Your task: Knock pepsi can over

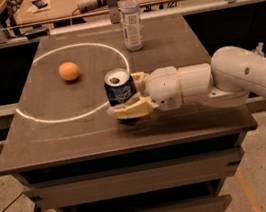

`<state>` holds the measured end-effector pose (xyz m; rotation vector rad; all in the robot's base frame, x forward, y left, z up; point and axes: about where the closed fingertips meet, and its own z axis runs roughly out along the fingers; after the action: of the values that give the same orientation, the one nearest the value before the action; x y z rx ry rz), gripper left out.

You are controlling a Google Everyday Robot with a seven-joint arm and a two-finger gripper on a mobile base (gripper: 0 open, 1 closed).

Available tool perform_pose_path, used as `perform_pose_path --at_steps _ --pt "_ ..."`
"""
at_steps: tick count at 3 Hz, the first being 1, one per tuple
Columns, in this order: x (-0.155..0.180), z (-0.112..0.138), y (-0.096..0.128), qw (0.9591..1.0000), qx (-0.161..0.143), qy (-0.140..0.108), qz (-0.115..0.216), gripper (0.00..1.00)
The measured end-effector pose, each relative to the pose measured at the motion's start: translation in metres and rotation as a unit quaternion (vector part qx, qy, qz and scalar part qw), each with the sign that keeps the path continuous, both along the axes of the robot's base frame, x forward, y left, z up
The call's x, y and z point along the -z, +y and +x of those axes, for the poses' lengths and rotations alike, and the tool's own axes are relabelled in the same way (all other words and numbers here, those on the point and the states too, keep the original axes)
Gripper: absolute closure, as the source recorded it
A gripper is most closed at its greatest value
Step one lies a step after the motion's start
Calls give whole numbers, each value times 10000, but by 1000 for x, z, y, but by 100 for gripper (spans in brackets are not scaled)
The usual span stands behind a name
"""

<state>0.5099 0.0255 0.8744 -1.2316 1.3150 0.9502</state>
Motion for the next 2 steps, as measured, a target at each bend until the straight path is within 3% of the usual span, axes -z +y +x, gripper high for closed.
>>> perform_pose_path --at_steps 1,2 --pt "-30 12 -9 9975 -242 -343 -577 88" --pt "-47 14 -12 9834 -490 -628 -1628 100"
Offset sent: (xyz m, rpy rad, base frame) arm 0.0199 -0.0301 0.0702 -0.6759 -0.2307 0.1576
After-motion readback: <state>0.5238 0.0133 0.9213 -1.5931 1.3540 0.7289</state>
